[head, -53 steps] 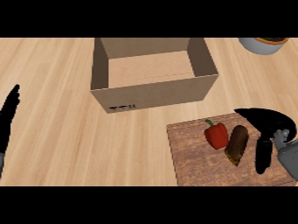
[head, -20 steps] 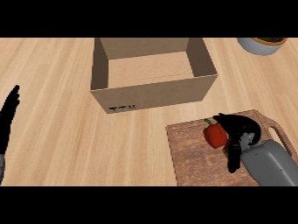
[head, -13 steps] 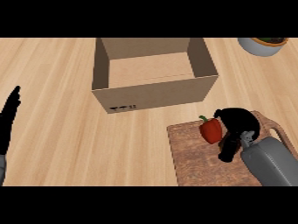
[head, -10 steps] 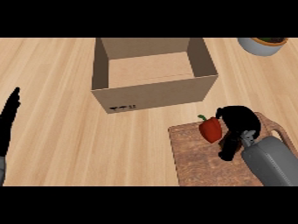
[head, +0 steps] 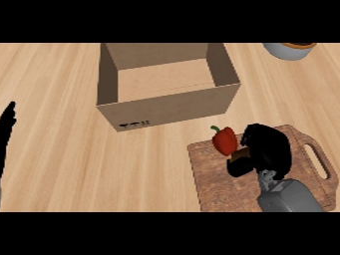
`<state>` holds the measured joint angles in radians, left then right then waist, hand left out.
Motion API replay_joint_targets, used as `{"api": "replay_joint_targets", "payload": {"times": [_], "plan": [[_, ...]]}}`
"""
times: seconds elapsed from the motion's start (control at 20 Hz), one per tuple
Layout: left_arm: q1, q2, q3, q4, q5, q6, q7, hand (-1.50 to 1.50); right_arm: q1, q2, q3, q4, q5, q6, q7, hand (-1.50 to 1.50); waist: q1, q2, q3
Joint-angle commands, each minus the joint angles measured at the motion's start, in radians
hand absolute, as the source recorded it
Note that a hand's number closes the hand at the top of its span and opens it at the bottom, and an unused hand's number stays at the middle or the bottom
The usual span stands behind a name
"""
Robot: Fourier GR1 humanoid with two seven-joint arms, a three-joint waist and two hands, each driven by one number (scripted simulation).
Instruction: Pick the sweet potato from the cutting board and place it in the cardboard box
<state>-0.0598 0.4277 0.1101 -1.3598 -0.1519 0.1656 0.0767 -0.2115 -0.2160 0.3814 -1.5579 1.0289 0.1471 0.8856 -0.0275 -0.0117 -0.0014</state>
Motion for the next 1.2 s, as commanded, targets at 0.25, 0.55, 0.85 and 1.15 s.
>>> {"api": "replay_joint_targets", "payload": {"times": [0.25, 0.55, 0.85, 1.15], "plan": [[-0.029, -0.015, 0.001, 0.036, -0.007, -0.007, -0.005, 0.0, 0.032, 0.018, 0.104, -0.369, 0.33, -0.047, 0.231, 1.5, 0.009, 0.005, 0.0], [-0.055, 0.0, 0.025, 0.087, 0.002, -0.045, -0.049, 0.0, -0.219, 0.146, 0.133, -0.319, 0.415, 0.077, 0.179, 1.5, 0.034, 0.012, 0.0], [-0.017, 0.006, 0.057, 0.039, 0.018, -0.076, -0.044, 0.0, -0.344, 0.213, 0.022, -0.241, 0.292, 0.029, 0.105, 1.5, 0.037, 0.013, 0.001], [-0.063, -0.024, 0.019, 0.061, -0.038, -0.041, -0.035, 0.0, -0.637, 0.215, -0.113, 0.027, 0.166, -0.115, 0.151, 1.5, 0.05, 0.017, 0.001]]}}
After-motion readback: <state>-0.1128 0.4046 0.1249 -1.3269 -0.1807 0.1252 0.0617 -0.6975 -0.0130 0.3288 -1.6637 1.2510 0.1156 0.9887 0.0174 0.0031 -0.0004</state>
